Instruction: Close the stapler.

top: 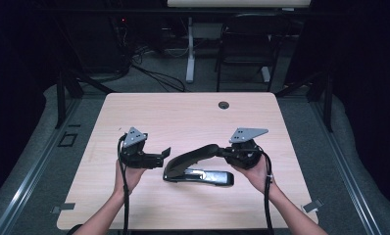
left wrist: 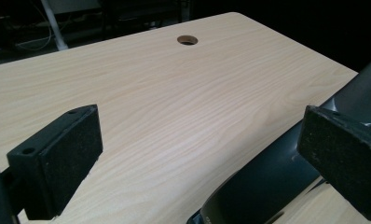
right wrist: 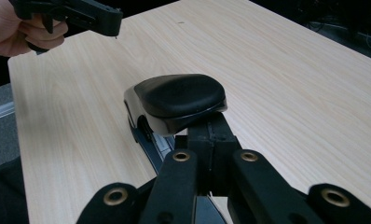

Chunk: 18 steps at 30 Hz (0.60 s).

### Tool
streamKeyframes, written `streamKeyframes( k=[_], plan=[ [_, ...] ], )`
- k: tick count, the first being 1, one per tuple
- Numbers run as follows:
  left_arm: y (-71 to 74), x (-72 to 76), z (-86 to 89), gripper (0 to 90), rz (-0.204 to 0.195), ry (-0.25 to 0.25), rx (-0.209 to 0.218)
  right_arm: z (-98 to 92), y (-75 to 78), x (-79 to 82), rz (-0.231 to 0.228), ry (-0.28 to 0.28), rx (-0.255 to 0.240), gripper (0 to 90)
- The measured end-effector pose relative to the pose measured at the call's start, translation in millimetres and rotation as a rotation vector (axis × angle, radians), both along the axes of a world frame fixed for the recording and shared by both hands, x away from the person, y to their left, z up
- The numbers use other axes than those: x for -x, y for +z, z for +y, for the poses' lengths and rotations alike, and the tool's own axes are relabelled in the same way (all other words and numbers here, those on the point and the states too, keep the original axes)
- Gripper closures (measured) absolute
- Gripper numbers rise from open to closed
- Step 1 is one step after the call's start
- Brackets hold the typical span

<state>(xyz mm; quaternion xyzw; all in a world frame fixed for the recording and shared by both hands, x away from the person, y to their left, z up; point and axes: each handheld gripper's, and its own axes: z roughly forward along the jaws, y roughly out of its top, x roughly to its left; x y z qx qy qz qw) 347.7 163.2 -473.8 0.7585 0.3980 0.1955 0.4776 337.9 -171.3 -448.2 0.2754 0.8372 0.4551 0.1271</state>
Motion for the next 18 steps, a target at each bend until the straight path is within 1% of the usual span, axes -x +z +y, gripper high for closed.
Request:
streamKeyframes(
  k=[5,8,9,12,15,18],
  plan=[
    [-2.5,-3.6,1.4,0.2,0.012,0.006,-0.001,-3.4,-3.8,-4.9,0.020,-0.014,0.001,90.0],
    [-5.1,-6.4,2.1,0.1,0.027,0.005,-0.004,-5.1,-5.8,-7.1,0.033,-0.017,0.018,90.0],
    [-6.0,-7.4,2.7,0.2,0.033,0.004,-0.007,-5.4,-7.1,-7.8,0.036,-0.019,0.017,90.0],
    [-8.2,-9.7,3.8,0.2,0.047,0.006,-0.002,-6.4,-10.5,-9.6,0.056,-0.032,0.036,90.0],
    [-8.7,-10.6,5.2,0.2,0.052,0.010,-0.010,-7.3,-12.5,-11.1,0.064,-0.036,0.043,90.0],
    [-9.8,-11.8,5.5,0.2,0.060,0.011,-0.004,-8.1,-13.8,-12.2,0.074,-0.040,0.051,90.0]
  ],
)
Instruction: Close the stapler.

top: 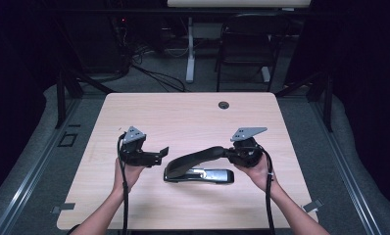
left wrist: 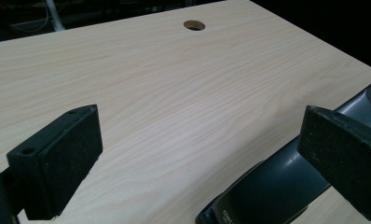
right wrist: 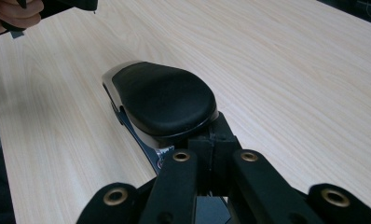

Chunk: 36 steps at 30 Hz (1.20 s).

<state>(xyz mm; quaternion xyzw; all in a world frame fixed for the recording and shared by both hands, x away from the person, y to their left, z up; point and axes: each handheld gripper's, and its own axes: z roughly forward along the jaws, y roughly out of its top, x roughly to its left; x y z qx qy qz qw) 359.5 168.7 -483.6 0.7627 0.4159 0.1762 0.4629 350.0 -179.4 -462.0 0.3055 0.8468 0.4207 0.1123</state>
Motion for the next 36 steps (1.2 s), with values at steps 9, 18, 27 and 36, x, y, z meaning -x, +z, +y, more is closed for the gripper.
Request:
streamKeyframes(
  k=[9,18,27,36],
  plan=[
    [-3.7,-4.2,1.6,0.1,0.030,0.016,-0.005,-4.1,-8.9,-6.0,0.067,0.001,0.039,90.0],
    [-4.4,-5.0,1.8,0.2,0.032,0.012,-0.006,-5.8,-12.5,-7.6,0.098,-0.008,0.074,90.0],
    [-5.3,-5.5,1.5,0.1,0.040,0.005,-0.004,-7.8,-19.8,-5.1,0.113,-0.026,0.135,90.0],
    [-6.3,-6.0,-0.1,0.1,0.045,-0.004,-0.008,-9.7,-28.2,-7.3,0.150,-0.020,0.164,90.0]
  ],
)
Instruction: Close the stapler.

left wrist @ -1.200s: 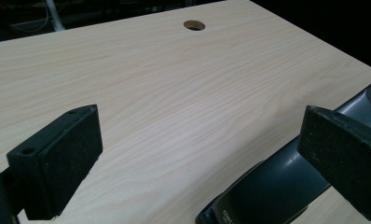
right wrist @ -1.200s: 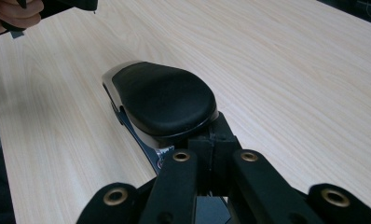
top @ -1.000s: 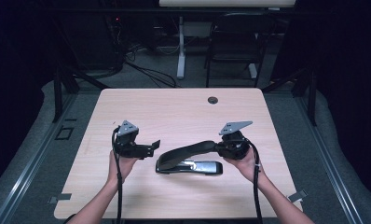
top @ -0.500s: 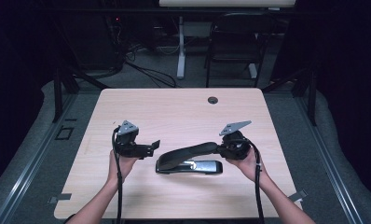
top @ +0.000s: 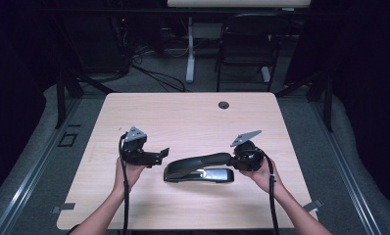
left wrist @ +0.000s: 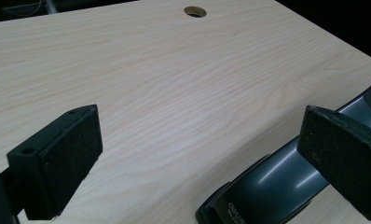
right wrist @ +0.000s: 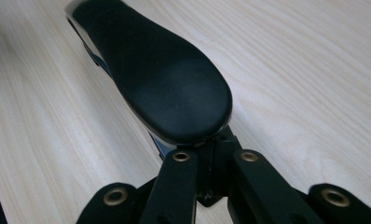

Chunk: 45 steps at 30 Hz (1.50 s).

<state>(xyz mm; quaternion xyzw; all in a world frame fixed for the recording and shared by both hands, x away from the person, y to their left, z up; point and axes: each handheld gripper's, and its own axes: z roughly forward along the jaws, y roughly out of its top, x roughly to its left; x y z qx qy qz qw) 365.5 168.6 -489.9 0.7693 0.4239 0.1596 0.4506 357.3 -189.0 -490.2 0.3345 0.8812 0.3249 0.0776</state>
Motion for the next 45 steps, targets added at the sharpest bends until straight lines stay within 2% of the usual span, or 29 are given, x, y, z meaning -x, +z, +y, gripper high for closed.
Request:
streamKeyframes(
  k=[16,21,26,27,29,31,32,33,35,37,38,39,40,42,45],
  plan=[
    [0.2,-0.4,-0.5,0.2,0.008,-0.002,-0.002,-1.7,-15.8,-8.0,0.092,-0.008,0.083,90.0],
    [0.1,-0.8,-0.2,0.2,0.007,-0.002,-0.006,-1.7,-20.1,-9.7,0.104,-0.009,0.114,90.0],
    [-0.5,-1.1,-0.5,0.2,0.008,-0.002,-0.006,-0.5,-20.6,-9.8,0.114,-0.003,0.123,90.0],
    [-0.4,-1.0,-0.5,0.2,0.008,-0.001,-0.005,0.3,-20.9,-9.8,0.108,0.000,0.150,90.0],
    [-0.2,-0.8,-0.3,0.2,0.007,-0.002,-0.005,-0.8,-19.8,-10.5,0.103,-0.003,0.163,90.0],
    [-0.1,-1.0,0.1,0.2,0.006,-0.002,-0.005,-4.7,-15.8,-11.3,0.079,-0.025,0.180,90.0],
    [0.0,-1.4,0.4,0.2,0.007,-0.002,-0.007,-7.1,-13.6,-11.9,0.069,-0.040,0.172,90.0],
    [-0.3,-1.6,0.2,0.2,0.007,-0.002,-0.005,-13.0,-7.4,-12.8,0.037,-0.075,0.161,90.0],
    [-0.5,-1.7,-0.2,0.2,0.009,-0.006,-0.006,-21.4,1.8,-13.1,-0.021,-0.117,0.106,90.0],
    [-0.6,-1.8,-0.5,0.2,0.009,-0.008,-0.009,-24.8,11.8,-10.3,-0.059,-0.137,0.057,90.0],
    [-0.8,-1.8,-0.9,0.2,0.009,-0.008,-0.008,-24.8,15.8,-8.4,-0.074,-0.134,0.034,90.0],
    [-0.9,-1.9,-1.1,0.2,0.010,-0.007,-0.007,-22.4,23.2,-3.9,-0.098,-0.104,-0.004,90.0],
    [-1.1,-1.9,-1.3,0.2,0.011,-0.005,-0.006,-20.0,26.0,-1.4,-0.104,-0.089,-0.020,90.0],
    [-1.4,-1.9,-1.6,0.2,0.013,-0.004,-0.008,-12.4,30.2,3.6,-0.088,-0.032,-0.033,90.0],
    [-1.4,-1.9,-1.9,0.2,0.011,-0.007,-0.011,-1.5,25.8,6.5,-0.070,0.002,0.024,90.0]
  ],
)
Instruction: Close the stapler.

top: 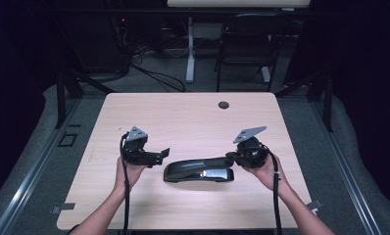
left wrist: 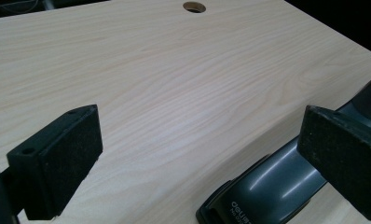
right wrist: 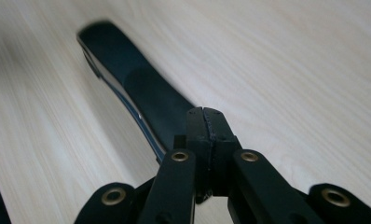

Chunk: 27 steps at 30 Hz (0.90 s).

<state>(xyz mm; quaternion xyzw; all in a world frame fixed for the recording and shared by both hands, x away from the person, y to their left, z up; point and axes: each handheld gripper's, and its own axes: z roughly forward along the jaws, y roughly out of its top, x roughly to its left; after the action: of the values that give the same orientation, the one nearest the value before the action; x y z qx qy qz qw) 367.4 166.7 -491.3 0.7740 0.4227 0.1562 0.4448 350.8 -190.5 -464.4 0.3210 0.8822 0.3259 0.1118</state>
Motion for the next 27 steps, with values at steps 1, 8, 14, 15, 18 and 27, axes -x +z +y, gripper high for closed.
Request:
streamKeyframes(
  k=[1,8,14,15,18,27],
  plan=[
    [0.2,0.1,0.1,0.2,0.001,-0.002,-0.001,2.2,-3.9,-0.4,0.003,0.004,0.027,90.0],
    [-0.5,-0.7,-0.4,0.2,0.003,-0.005,-0.004,3.8,-12.5,-4.0,0.039,0.011,0.075,90.0],
    [-0.7,-0.1,-2.8,0.2,-0.001,-0.008,-0.012,3.9,-20.6,-6.2,0.058,0.010,0.094,90.0],
    [-0.9,-0.3,-2.9,0.2,-0.001,-0.009,-0.013,3.9,-21.2,-6.3,0.059,0.008,0.091,90.0],
    [-1.2,-0.1,-3.6,0.2,0.002,-0.009,-0.013,4.1,-22.9,-7.3,0.070,0.008,0.098,90.0],
    [-1.2,-0.1,-3.4,0.2,0.001,-0.007,-0.016,2.2,-24.1,-9.0,0.096,-0.006,0.079,90.0]
  ],
)
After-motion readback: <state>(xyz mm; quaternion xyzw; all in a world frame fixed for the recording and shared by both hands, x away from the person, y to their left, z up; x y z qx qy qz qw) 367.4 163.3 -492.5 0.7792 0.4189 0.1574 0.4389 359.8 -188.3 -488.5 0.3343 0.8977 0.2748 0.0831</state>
